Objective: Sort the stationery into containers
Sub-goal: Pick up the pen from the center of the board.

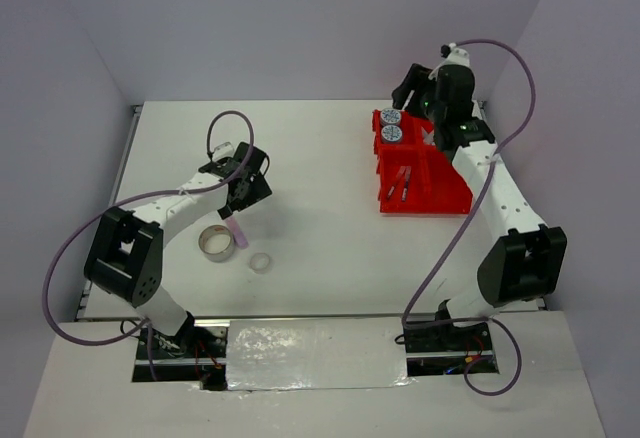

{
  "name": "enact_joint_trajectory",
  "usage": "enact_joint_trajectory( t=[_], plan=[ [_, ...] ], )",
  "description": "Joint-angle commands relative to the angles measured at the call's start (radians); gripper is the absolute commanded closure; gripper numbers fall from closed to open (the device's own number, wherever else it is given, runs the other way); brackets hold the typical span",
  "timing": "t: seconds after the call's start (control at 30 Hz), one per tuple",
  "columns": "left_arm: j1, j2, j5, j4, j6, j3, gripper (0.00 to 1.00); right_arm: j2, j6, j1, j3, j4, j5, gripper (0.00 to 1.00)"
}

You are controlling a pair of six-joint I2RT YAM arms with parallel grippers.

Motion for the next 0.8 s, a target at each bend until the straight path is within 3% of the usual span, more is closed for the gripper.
enact_joint_trajectory(
  t=[0.0, 0.3, 0.6, 0.7, 0.77],
  plan=[
    [0.014, 0.029, -0.028, -0.037, -0.082, 0.011, 0.01, -0.029, -0.017, 0.046, -0.082, 0.023, -0.049, 0.29],
    [0.034, -0.003, -0.051, -0.028, -0.162, -0.101, 0.01, -0.162, -0.003, 0.100, -0.234, 0.040, -0.054, 0.29],
    [0.046, 0.028, -0.021, 0.019, -0.116, -0.146, 0.01, -0.201, -0.011, 0.115, -0.239, 0.018, -0.058, 0.29],
    [0.046, 0.049, -0.004, 0.033, -0.110, -0.150, 0.07, -0.208, -0.008, 0.120, -0.237, 0.015, -0.075, 0.29],
    [0.046, 0.069, 0.010, 0.050, -0.102, -0.153, 0.20, -0.218, -0.003, 0.120, -0.243, 0.021, -0.095, 0.29]
  ],
)
